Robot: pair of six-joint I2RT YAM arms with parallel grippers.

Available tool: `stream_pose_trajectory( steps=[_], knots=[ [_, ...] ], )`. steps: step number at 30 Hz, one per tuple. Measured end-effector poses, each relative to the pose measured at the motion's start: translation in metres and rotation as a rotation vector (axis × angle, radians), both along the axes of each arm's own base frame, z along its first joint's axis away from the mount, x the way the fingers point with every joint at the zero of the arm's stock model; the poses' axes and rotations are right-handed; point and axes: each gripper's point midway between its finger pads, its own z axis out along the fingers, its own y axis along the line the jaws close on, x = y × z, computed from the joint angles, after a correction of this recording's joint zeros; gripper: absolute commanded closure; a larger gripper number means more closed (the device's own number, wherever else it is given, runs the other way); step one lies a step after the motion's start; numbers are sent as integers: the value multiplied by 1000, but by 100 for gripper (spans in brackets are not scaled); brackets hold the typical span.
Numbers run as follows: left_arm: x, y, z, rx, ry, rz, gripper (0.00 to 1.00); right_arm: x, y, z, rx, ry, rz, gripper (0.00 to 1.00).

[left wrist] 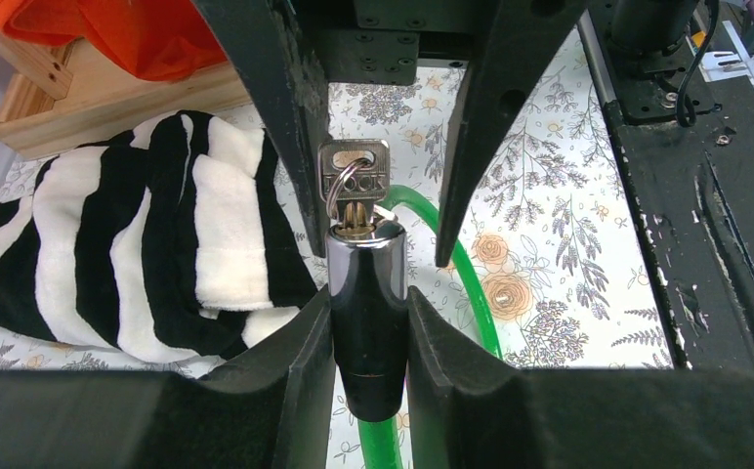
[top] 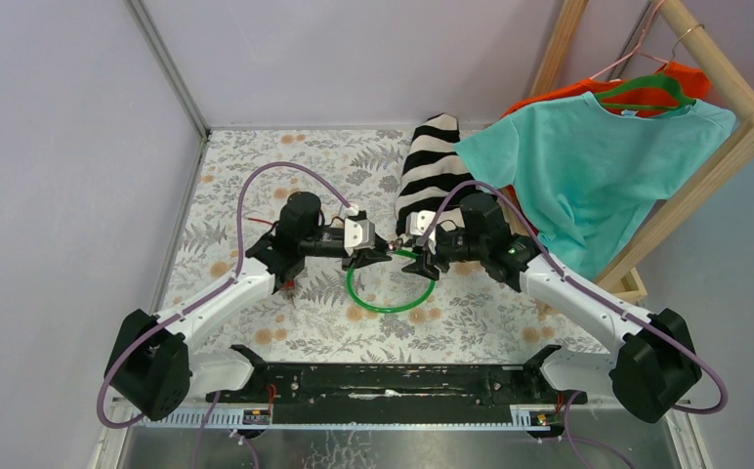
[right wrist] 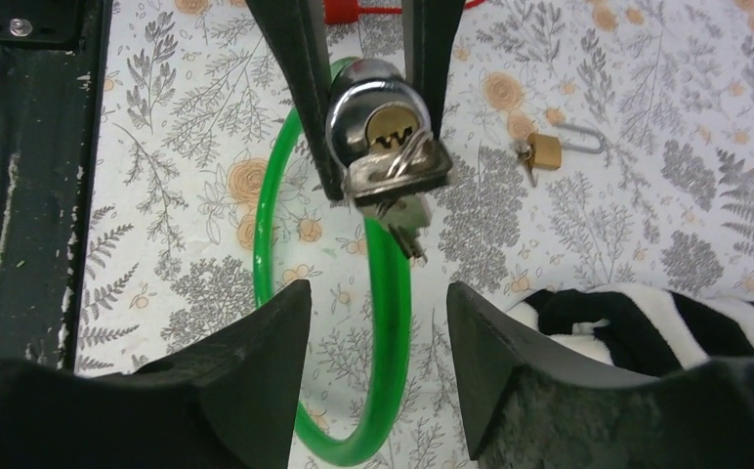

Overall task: Lock with the key
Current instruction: Lock the lock, then place the lock at the center of the board, then place the key at the center of the board.

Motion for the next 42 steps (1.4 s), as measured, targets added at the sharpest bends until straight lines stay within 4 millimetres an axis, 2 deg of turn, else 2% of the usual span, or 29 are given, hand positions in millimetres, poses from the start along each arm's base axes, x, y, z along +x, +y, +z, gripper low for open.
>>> stream_pose_trajectory(
  steps=[4,8,16,19,24,32,42],
  knots=[
    [2,1,-1,3,2,13,100,-6,-7,-3,-29,40,-20,32],
    [3,1,-1,5,3,20,100,-12,-17,8,-39,63,-71,30],
    [5,1,-1,8,0,33,100,-9,-10,68,35,125,-120,35],
    [6,2,-1,9,0,35,100,-9,-4,81,59,172,-120,39],
    [6,2,-2,10,-1,38,100,-7,5,81,62,272,-129,51],
    [6,2,-1,10,-1,37,100,-6,10,69,43,363,-147,64],
    [6,2,-2,11,-2,37,100,-4,13,73,51,380,-142,66]
  ],
)
